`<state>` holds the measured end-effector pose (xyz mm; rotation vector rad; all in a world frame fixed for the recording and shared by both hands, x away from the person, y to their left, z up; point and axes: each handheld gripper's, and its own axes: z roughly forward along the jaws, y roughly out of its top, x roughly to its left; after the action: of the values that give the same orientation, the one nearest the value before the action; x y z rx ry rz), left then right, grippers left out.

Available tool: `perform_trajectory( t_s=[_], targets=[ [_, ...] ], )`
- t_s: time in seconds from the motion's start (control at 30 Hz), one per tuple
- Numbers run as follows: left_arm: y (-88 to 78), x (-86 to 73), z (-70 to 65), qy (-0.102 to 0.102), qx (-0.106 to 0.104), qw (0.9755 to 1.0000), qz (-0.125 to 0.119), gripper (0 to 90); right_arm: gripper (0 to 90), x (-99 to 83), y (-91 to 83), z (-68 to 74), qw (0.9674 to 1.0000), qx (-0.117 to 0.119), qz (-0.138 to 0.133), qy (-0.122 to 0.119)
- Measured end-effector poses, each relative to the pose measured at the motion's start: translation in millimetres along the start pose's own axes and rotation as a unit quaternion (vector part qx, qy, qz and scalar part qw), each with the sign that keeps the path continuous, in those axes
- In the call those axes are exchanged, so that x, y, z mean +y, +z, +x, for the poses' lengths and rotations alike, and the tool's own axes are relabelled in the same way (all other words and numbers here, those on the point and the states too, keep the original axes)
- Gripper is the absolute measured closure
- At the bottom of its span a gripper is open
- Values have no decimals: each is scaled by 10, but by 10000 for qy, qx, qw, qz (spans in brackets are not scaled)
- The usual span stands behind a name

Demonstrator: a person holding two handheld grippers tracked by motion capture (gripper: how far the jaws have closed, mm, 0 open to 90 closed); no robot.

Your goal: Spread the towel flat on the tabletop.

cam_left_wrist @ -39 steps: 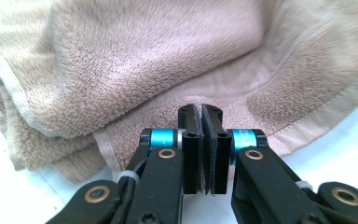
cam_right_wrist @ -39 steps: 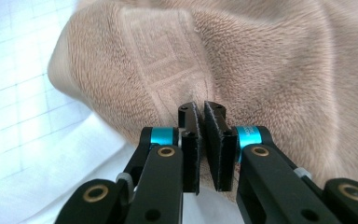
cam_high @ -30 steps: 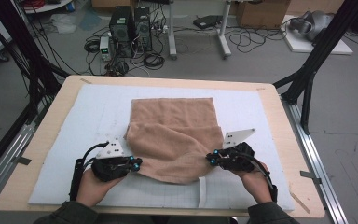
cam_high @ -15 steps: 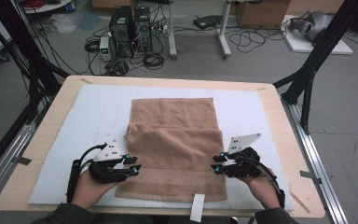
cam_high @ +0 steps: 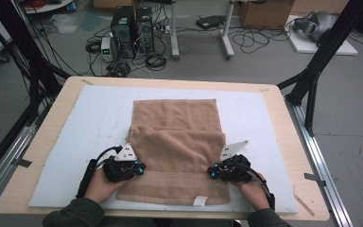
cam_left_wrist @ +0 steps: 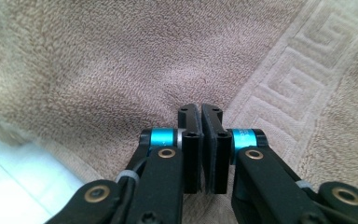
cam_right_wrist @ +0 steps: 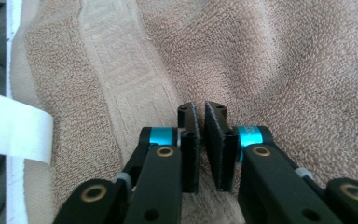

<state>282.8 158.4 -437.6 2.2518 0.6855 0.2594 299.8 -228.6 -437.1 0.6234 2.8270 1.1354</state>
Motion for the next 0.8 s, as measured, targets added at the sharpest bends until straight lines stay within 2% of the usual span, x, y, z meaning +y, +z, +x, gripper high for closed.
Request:
perform_trajectory(
  t_s=[0.07, 0.17, 0.27, 0.4, 0.47, 0.5, 0.57, 0.67, 0.73, 0.8],
  targets=[
    [-54, -21, -40, 12, -14, 10000, -55, 871, 864, 2, -12, 30, 10000, -1, 16, -17],
    [-223, -73, -144, 0, -67, 9996, -261, 871, 865, 2, -65, 122, 10000, 14, -14, -91],
    [-358, -136, -228, 34, -117, 9993, -344, 871, 866, -6, -150, 256, 9997, 53, -154, -182],
    [-510, -230, -356, 27, -226, 9988, -431, 867, 867, -38, -184, 472, 9992, 215, -100, -323],
    [-581, -243, -403, 12, -264, 9983, -512, 838, 859, -55, -221, 587, 9986, 321, -122, -392],
    [-602, -237, -408, 16, -268, 9982, -545, 785, 842, -55, -250, 622, 9985, 335, -173, -389],
    [-640, -190, -393, 38, -210, 9978, -629, 714, 771, -36, -309, 629, 9986, 234, -252, -407],
    [-599, -113, -312, 60, -120, 9977, -668, 643, 701, 40, -361, 532, 9989, -43, -275, -376],
    [-483, -88, -217, 41, -24, 9980, -632, 619, 672, 96, -329, 423, 9989, -119, -219, -400],
    [-363, -92, -138, -62, -45, 9984, -567, 603, 643, 133, -252, 308, 9990, -216, -144, -351]
  ],
)
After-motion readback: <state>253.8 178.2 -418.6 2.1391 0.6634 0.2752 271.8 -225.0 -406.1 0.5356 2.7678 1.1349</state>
